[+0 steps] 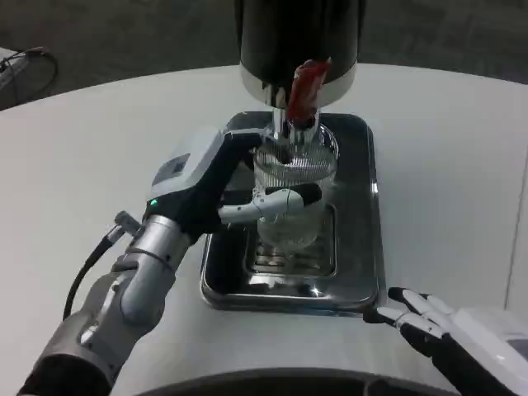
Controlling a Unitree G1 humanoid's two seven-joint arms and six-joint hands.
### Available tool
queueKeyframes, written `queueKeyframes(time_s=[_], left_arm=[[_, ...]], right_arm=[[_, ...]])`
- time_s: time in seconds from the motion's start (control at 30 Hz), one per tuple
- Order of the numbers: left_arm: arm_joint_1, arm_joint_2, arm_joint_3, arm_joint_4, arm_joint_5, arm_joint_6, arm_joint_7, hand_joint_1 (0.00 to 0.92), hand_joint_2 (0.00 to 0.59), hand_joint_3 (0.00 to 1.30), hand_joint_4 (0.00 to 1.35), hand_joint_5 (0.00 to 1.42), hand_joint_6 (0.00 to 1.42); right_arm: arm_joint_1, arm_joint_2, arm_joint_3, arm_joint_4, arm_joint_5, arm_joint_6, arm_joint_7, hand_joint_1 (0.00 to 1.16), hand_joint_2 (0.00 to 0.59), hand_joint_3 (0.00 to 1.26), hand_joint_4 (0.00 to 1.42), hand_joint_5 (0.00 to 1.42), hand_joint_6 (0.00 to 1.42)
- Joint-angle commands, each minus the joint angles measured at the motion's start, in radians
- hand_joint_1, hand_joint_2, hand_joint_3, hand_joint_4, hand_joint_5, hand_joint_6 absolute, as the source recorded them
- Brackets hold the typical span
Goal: Grasp the cup under the faucet to collect the drink, then remove the cup.
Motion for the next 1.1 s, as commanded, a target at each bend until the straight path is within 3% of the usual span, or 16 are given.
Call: queueKeyframes(time_s=[0.03, 0.23, 0.67, 0.87, 1.1], left_arm=[[0.006, 0.029, 0.022, -0.053, -0.028, -0.052, -0.011, 0.196, 0.067, 0.66, 0.36, 0.48, 0.36], [0.014, 0.060, 0.031, -0.065, -0.020, -0.053, -0.035, 0.143, 0.037, 0.61, 0.32, 0.46, 0.33], [0.027, 0.095, 0.012, -0.050, 0.021, -0.026, -0.062, 0.143, 0.041, 0.57, 0.29, 0.44, 0.32], [0.017, 0.098, -0.013, -0.029, 0.039, -0.006, -0.083, 0.131, 0.039, 0.35, 0.17, 0.34, 0.28], [0.005, 0.093, -0.031, -0.027, 0.050, 0.021, -0.080, 0.112, 0.039, 0.22, 0.09, 0.29, 0.25]], right_arm=[[-0.003, 0.004, 0.012, 0.007, 0.000, 0.011, 0.004, 0.32, 0.469, 0.16, 0.00, 0.00, 0.09], [-0.013, 0.006, 0.015, 0.009, 0.007, 0.023, 0.000, 0.34, 0.470, 0.20, 0.00, 0.00, 0.11], [-0.016, 0.001, 0.010, 0.017, 0.045, 0.050, 0.003, 0.35, 0.470, 0.22, 0.00, 0.00, 0.15], [-0.013, -0.009, 0.001, 0.013, 0.065, 0.055, -0.002, 0.35, 0.472, 0.22, 0.00, 0.01, 0.17], [-0.013, -0.018, -0.003, 0.031, 0.082, 0.066, -0.002, 0.37, 0.470, 0.23, 0.00, 0.03, 0.17]])
